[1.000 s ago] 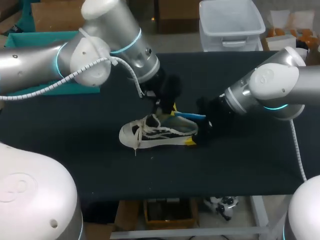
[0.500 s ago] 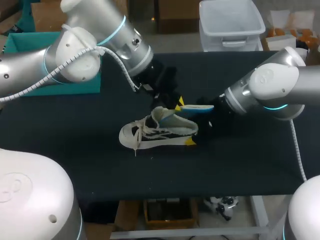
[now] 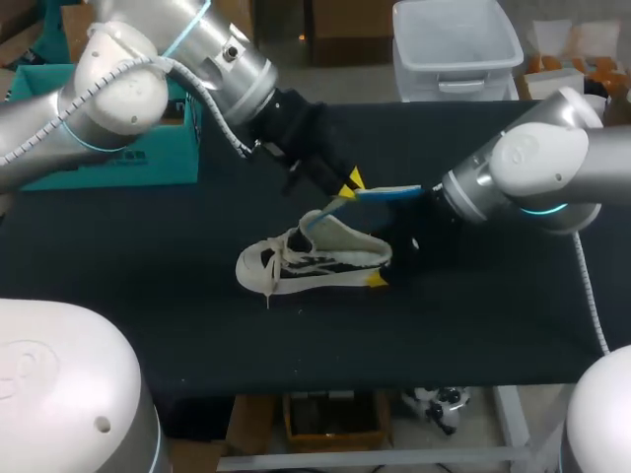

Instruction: Open the shoe tongue, take the insole out of the shoe, put the insole back into the shoe, and pack the shoe into the shoebox

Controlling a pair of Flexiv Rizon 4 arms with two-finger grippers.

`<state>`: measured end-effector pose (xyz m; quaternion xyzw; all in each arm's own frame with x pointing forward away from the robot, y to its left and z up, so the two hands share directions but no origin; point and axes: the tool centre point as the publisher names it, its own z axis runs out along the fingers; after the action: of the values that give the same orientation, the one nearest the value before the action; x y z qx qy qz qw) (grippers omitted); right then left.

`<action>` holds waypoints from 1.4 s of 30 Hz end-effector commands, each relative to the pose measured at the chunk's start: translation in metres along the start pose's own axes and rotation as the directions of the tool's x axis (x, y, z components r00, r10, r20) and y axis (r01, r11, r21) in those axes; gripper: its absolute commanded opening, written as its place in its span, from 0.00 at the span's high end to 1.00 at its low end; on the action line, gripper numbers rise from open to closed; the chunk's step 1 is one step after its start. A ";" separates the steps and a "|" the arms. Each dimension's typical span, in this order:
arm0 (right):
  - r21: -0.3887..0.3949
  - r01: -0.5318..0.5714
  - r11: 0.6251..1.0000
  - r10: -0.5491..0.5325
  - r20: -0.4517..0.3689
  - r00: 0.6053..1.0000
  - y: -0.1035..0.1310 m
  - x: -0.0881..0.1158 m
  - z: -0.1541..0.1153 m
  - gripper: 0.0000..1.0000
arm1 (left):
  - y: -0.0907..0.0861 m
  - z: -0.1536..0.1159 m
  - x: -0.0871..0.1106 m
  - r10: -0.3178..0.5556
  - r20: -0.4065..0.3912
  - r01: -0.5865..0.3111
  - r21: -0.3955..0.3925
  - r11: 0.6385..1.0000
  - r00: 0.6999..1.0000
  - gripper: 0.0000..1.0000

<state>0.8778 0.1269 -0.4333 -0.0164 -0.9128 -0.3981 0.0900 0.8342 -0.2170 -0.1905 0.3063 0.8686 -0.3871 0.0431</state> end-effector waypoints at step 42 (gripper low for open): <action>0.632 -0.093 0.769 -0.072 0.230 0.971 0.098 -0.005 -0.091 0.00 | 0.033 -0.103 0.077 -0.054 0.171 0.022 0.181 0.983 0.984 1.00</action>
<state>0.9060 0.1166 -0.2988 -0.0350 -0.9909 -0.1287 -0.0191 0.8155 -0.1015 -0.1628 0.2717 0.8307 -0.4820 0.0618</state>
